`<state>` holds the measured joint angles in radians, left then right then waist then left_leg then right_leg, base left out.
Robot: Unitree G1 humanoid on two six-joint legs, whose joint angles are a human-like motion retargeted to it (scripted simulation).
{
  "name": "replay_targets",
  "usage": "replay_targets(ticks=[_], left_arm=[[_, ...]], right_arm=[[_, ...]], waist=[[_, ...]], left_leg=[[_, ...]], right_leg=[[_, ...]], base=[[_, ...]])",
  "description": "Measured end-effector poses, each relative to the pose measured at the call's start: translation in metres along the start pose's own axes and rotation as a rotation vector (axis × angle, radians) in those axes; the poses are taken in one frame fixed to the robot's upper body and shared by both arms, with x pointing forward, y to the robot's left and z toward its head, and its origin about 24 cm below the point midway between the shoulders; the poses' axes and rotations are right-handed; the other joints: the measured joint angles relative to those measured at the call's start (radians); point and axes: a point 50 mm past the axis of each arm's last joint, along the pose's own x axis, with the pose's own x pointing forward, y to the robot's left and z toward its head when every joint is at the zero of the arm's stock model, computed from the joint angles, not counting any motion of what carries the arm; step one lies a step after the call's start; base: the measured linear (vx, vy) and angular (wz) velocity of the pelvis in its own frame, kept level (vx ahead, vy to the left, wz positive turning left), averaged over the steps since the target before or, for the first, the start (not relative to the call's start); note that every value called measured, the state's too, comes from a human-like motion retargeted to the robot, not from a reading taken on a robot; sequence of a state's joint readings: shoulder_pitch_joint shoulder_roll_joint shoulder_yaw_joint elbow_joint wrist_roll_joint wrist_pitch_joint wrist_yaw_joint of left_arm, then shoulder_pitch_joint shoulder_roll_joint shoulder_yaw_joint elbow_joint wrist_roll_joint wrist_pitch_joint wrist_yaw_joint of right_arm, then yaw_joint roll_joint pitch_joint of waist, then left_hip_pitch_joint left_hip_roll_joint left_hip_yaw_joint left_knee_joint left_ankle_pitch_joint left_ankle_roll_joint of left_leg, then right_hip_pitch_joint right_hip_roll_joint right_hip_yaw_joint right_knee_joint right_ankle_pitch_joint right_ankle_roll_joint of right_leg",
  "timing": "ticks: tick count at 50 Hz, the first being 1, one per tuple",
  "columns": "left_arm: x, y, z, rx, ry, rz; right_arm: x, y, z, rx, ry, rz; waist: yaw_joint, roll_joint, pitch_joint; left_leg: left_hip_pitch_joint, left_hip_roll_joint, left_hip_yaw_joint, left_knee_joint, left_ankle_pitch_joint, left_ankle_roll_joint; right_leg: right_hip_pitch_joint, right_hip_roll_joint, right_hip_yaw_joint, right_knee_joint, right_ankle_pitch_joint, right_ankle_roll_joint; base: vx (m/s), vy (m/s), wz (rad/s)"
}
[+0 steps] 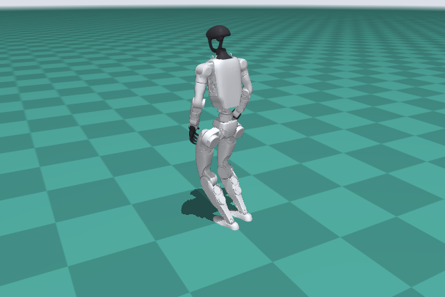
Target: Run
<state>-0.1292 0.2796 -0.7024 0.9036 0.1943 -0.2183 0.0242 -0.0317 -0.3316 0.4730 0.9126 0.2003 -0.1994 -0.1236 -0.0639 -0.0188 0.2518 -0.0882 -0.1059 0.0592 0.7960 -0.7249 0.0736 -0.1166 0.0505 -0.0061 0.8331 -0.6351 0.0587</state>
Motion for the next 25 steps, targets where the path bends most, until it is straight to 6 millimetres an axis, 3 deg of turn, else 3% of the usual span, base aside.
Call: replay_targets(ticks=[2, 5, 15, 20, 22, 25], left_arm=[[0.003, 0.009, 0.005, 0.002, -0.025, 0.028], [0.001, 0.013, 0.007, -0.015, -0.047, 0.057], [-0.006, 0.032, 0.016, -0.114, -0.128, 0.200], [-0.001, 0.033, 0.015, -0.146, -0.093, 0.217], [0.003, 0.033, 0.017, -0.167, -0.083, 0.213], [0.002, 0.027, 0.016, -0.212, -0.084, 0.191]], right_arm=[[0.004, -0.006, 0.010, 0.014, -0.036, -0.024], [0.002, -0.012, 0.013, 0.039, -0.069, -0.064], [-0.011, -0.034, 0.012, 0.083, -0.141, -0.232], [-0.008, -0.043, 0.007, 0.051, -0.083, -0.313], [-0.004, -0.044, 0.007, 0.067, -0.060, -0.331], [-0.004, -0.037, 0.010, 0.120, -0.075, -0.303]], waist=[[-0.001, 0.014, -0.048], [-0.006, 0.020, -0.071], [-0.019, 0.033, -0.041], [-0.029, 0.064, -0.002], [-0.029, 0.078, 0.000], [-0.021, 0.087, -0.022]], left_leg=[[-0.077, 0.009, -0.002, 0.006, -0.006, -0.001], [-0.120, 0.012, -0.001, 0.028, -0.012, -0.003], [-0.219, 0.041, -0.005, 0.323, -0.053, -0.008], [-0.306, 0.127, 0.026, 0.643, -0.056, -0.025], [-0.332, 0.154, 0.033, 0.707, -0.031, -0.031], [-0.331, 0.169, 0.035, 0.680, 0.061, -0.056]], right_leg=[[-0.075, 0.011, -0.001, -0.003, 0.005, -0.003], [-0.120, 0.016, -0.001, 0.023, 0.002, -0.006], [-0.194, 0.053, -0.010, 0.231, -0.016, -0.029], [-0.235, 0.108, -0.026, 0.375, -0.125, -0.089], [-0.247, 0.126, -0.028, 0.386, -0.137, -0.102], [-0.235, 0.137, -0.014, 0.313, -0.069, -0.089]], base=[[0.00, 0.00, 0.00], [0.00, 0.00, 0.00], [-0.01, -0.01, 0.01], [0.00, 0.00, 0.00], [0.00, 0.00, 0.00], [0.05, 0.02, -0.25]])
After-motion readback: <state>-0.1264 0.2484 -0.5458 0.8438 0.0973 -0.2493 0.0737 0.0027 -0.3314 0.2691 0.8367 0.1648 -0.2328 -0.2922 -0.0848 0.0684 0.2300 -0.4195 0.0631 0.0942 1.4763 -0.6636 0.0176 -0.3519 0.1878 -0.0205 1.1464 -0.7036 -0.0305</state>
